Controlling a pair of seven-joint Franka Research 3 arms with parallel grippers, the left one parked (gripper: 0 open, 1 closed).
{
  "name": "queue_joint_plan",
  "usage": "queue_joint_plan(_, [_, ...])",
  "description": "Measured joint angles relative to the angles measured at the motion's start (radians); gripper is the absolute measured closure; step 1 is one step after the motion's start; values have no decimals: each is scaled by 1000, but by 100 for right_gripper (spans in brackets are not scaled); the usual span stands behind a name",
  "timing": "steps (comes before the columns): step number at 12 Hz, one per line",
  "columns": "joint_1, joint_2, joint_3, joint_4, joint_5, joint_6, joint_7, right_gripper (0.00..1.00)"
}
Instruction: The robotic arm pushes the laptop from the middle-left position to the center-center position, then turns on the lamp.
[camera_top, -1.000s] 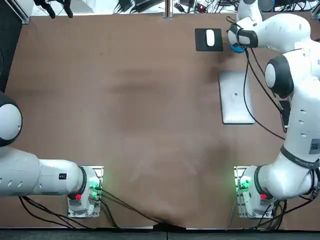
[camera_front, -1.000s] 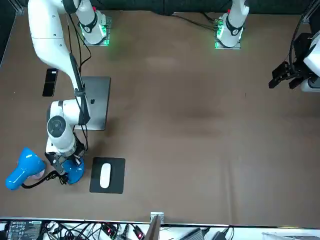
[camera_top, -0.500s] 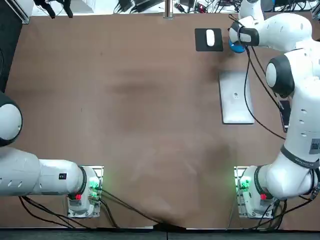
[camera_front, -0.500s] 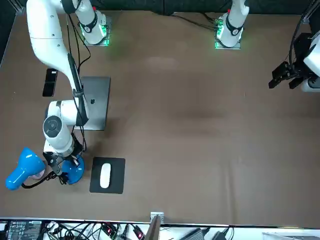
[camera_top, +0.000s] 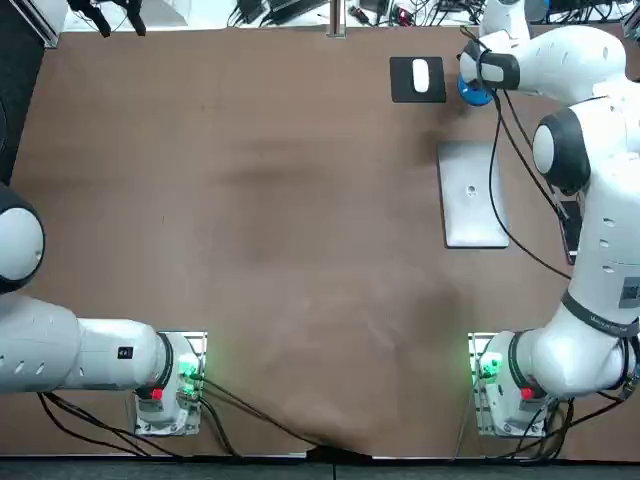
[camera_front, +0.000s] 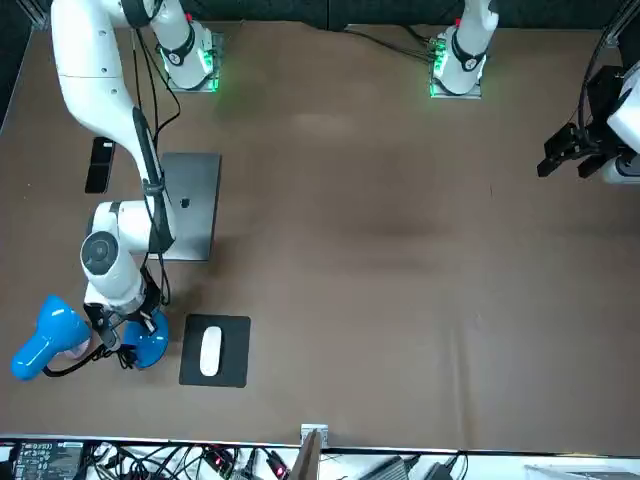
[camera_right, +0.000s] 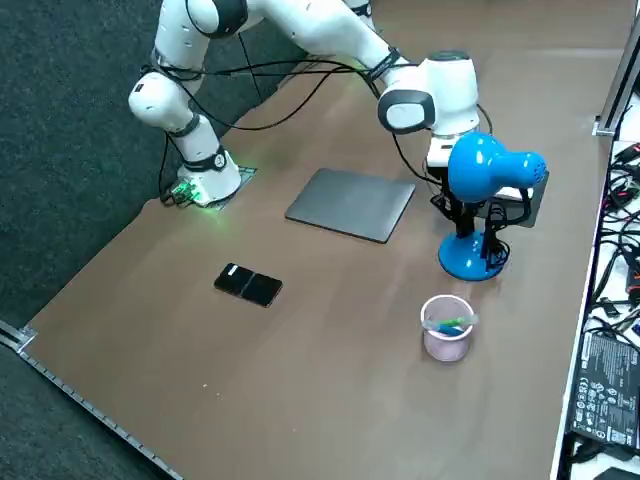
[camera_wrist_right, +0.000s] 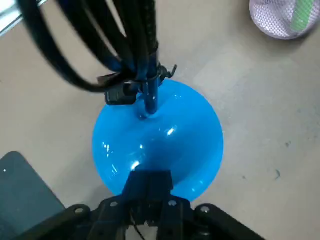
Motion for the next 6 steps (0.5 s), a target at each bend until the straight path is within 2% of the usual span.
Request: queue_joint_plan(6, [-13, 5, 7, 7, 16, 22, -1, 98])
